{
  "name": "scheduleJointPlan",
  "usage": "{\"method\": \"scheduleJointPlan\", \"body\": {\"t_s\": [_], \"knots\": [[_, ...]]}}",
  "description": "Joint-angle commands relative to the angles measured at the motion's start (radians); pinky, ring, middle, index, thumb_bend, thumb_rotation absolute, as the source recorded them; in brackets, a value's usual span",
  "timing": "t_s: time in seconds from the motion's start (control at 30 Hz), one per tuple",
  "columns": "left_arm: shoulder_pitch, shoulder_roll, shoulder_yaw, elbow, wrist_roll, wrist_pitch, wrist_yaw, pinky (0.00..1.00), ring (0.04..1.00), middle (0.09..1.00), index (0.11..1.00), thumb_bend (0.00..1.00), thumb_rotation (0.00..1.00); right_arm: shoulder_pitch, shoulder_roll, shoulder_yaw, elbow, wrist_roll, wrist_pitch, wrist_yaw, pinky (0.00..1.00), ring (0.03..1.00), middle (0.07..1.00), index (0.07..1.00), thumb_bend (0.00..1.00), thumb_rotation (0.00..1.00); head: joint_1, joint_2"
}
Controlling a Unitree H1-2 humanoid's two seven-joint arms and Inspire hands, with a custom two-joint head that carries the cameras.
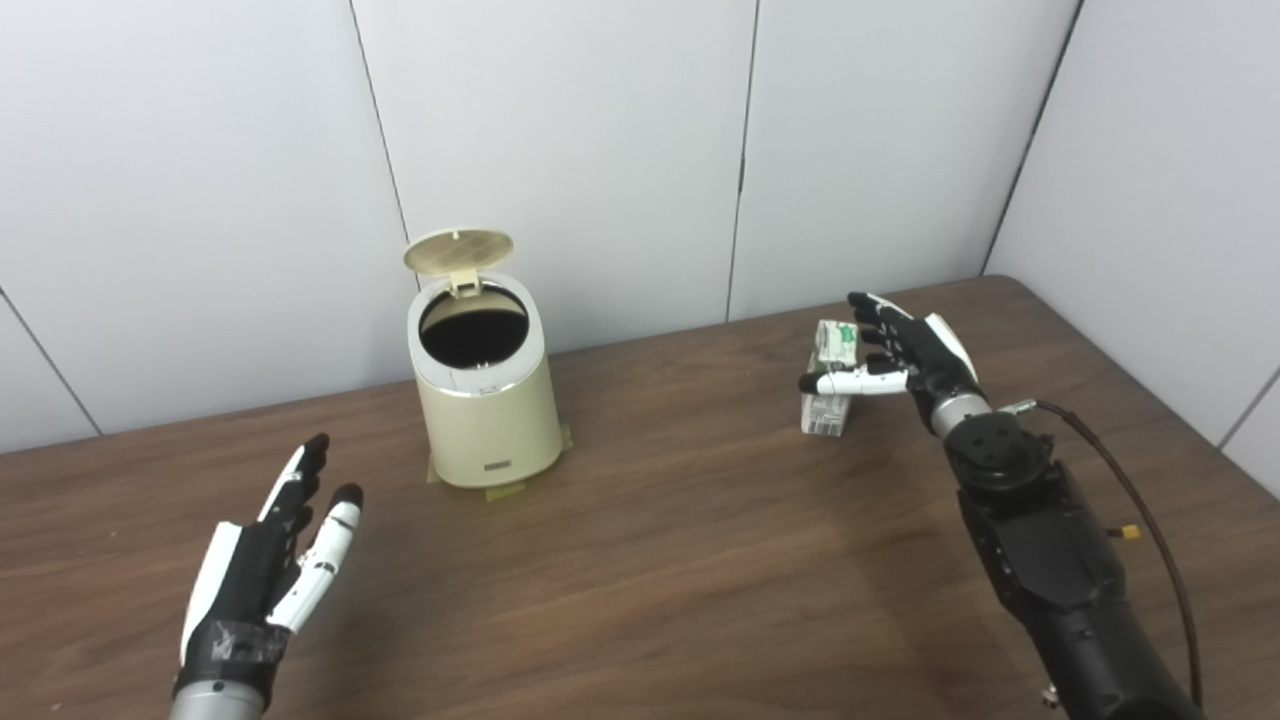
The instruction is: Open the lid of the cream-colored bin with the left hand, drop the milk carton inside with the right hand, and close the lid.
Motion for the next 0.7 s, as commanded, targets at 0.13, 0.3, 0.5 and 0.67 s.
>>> {"method": "scheduleJointPlan", "body": {"t_s": [0.13,0.3,0.5,0.67], "knots": [[-0.028,-0.009,0.021,-0.044,0.030,-0.006,-0.040,1.00,1.000,0.998,0.986,0.27,0.69,-0.034,-0.018,-0.010,-0.016,-0.011,-0.079,-0.029,0.86,0.914,0.909,0.859,0.99,0.13,0.004,0.007],[-0.030,-0.013,0.028,-0.044,0.039,-0.006,-0.054,1.00,1.000,0.999,0.983,0.26,0.67,-0.026,-0.024,0.006,-0.004,-0.046,-0.128,-0.059,0.79,0.858,0.851,0.795,0.98,0.11,0.002,0.008],[-0.033,-0.026,0.042,-0.042,0.051,-0.006,-0.067,1.00,1.000,0.992,0.976,0.26,0.64,-0.018,-0.025,0.037,0.004,-0.151,-0.166,-0.142,0.54,0.595,0.649,0.655,0.95,0.03,0.000,0.009],[-0.035,-0.022,0.033,-0.034,0.044,-0.007,-0.041,1.00,0.999,0.975,0.975,0.24,0.58,-0.011,-0.025,0.051,0.006,-0.196,-0.216,-0.180,0.44,0.439,0.497,0.488,0.53,0.00,-0.002,0.008]]}}
